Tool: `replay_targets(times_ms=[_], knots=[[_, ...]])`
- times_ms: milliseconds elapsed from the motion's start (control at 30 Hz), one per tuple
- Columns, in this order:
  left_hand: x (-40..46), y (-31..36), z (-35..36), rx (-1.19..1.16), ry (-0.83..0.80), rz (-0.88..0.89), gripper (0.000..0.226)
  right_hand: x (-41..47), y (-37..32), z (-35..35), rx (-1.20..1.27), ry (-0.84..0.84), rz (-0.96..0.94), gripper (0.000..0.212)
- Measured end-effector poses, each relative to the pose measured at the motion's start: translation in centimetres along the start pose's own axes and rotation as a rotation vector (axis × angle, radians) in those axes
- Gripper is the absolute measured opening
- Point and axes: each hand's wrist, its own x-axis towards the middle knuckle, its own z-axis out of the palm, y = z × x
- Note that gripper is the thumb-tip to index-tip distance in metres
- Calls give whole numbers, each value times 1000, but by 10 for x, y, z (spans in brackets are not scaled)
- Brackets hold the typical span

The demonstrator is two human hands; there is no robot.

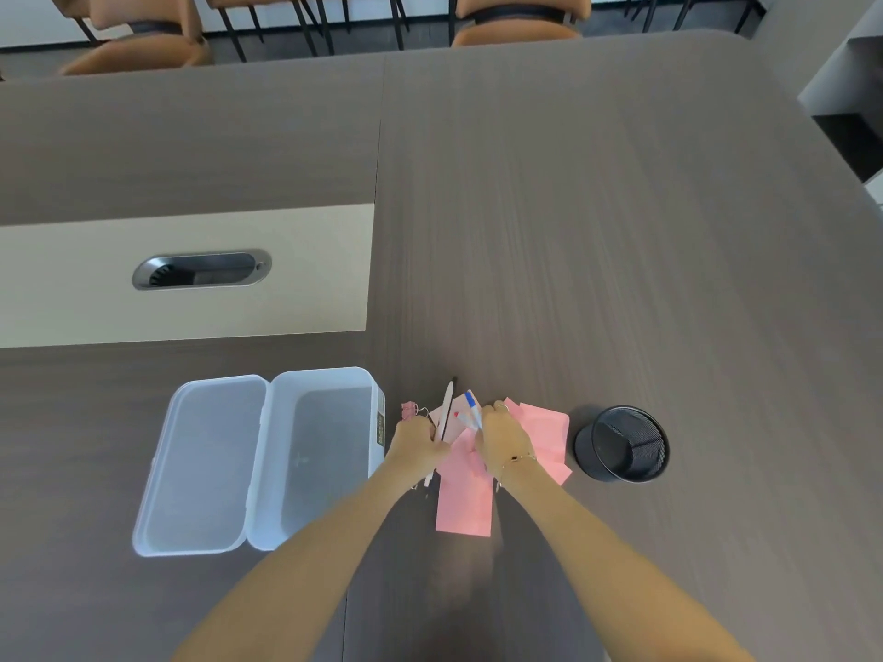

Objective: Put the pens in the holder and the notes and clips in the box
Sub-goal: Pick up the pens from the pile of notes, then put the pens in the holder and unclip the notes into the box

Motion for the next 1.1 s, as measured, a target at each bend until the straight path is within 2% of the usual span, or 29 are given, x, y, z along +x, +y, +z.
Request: replay_targets(times_ms=[33,100,200,333,400,533,633,700,867,967,1000,1100], knots=[[1,1,-5,21,28,28,33,-3,1,-2,7,1,6,28],[0,12,-16,6,44,68,21,-12,-1,-10,6,9,-13,23],[-3,40,-32,-73,56,137,16,-24,-5,-35,76,61,-72,5],[-16,94,-37,-156,76,276,8,-46,5,-92,161,231,-58,22],[-26,120,-27,-200,50,352,12,-62,22,-119,190,281,14,18],[-45,157,11,-216,-11,466,18,-99,68,-156,205,283,150,16],[-49,169,42,-215,-35,490,5,-109,92,-159,182,226,208,18],[-47,169,60,-144,-60,482,5,-107,99,-154,140,163,229,15],[-39,160,86,114,-137,485,13,-98,100,-147,63,84,256,38],[-34,152,89,85,-123,516,17,-94,105,-145,44,59,276,40],[-34,150,87,40,-126,521,18,-95,107,-144,49,68,273,37],[-33,144,74,-79,-152,502,16,-97,114,-143,121,142,256,8]])
